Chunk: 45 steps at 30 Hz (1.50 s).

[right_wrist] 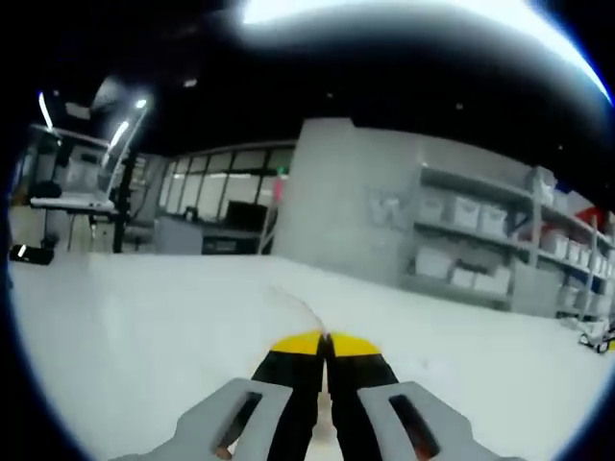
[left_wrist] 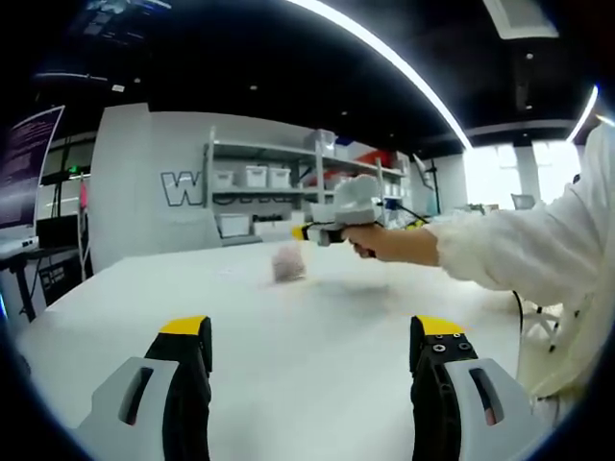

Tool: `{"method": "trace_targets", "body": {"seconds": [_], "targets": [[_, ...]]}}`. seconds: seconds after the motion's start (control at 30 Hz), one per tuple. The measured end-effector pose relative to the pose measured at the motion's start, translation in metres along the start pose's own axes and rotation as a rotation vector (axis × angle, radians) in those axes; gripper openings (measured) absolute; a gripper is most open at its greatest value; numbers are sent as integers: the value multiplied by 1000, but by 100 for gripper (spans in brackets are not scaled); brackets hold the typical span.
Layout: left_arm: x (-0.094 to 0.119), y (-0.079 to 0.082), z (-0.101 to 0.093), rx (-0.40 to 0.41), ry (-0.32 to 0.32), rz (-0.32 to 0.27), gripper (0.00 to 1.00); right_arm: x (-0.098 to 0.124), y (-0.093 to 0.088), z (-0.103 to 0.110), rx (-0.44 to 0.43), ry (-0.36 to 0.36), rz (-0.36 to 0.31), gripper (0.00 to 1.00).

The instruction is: Open the resealable bag by pulling the two sides of the seal apart until the entire bag opening is separated and visibly accessible.

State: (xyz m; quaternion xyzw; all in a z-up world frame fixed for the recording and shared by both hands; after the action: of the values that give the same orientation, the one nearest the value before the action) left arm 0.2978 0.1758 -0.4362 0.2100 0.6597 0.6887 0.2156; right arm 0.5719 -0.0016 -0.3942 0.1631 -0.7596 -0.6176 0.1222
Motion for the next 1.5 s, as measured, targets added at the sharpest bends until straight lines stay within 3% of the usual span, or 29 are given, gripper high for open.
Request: {"method": "trace_targets", "body": {"seconds": [0.53,0.77,0.9,1.5], "targets": [[0,2,-2,-8,-6,-3,83,10,16,0,18,12,-38,0],[-1,2,-4,-11,-14,-2,83,18,27,8,83,38,-62,0],[-1,3,-6,-12,-15,-5,83,20,28,13,117,50,-60,0],[-1,1,-8,-12,-17,-1,83,38,34,17,126,75,-83,0]]}}
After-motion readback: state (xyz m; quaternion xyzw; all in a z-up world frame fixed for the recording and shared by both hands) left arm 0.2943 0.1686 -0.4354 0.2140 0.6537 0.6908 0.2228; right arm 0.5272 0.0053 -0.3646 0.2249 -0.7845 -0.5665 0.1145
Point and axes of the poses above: the point that each gripper's makers call its tool centre point, and the gripper's own axes: x roughly backward along the fingers, z roughly to its left, y roughly out of its top, the point moved 3 cm from there along x, roughly backward along the fingers, and after that the axes turned 2 degrees about -z, right-handed, at the moved point
